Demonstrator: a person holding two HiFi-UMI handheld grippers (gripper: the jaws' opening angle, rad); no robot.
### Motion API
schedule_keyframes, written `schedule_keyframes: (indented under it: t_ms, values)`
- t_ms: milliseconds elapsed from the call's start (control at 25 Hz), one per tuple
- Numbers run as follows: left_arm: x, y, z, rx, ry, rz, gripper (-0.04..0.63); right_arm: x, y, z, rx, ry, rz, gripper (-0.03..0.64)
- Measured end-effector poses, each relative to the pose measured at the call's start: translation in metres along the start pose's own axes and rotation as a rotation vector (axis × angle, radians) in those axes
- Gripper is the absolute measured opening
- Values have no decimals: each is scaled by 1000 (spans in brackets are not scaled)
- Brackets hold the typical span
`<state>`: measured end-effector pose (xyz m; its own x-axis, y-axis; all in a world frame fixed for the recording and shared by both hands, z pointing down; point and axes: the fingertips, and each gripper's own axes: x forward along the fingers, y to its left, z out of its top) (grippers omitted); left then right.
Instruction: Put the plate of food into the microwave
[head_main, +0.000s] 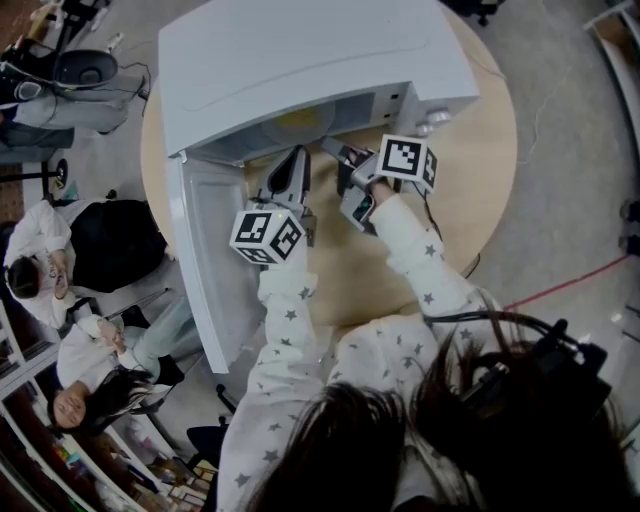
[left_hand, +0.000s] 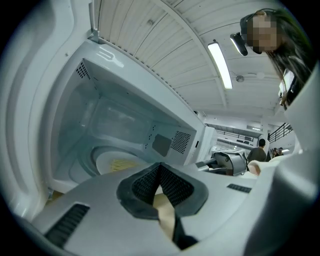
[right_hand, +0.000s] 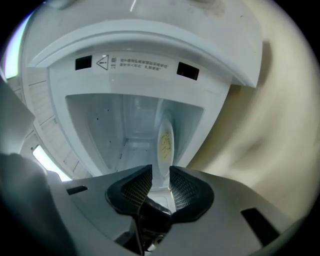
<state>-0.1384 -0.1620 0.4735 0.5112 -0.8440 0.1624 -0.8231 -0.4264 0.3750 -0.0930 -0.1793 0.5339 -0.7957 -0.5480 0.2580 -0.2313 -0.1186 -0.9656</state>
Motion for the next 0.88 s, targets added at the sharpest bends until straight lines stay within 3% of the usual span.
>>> schedule_keyframes:
  t_ms: [80, 120, 240, 880]
  values:
    - [0, -6, 1, 4, -9, -1, 2, -5, 5, 0, -11, 5, 23, 113]
    - [-1, -10, 3, 7, -15, -1, 2, -9, 8, 0, -14, 5, 33, 67]
    - [-6, -27, 5, 12, -31, -5, 1, -27, 19, -2, -19, 14, 74, 14]
    - [-71, -122, 34, 61, -113, -68, 2, -121, 69, -50, -86, 132, 214, 6]
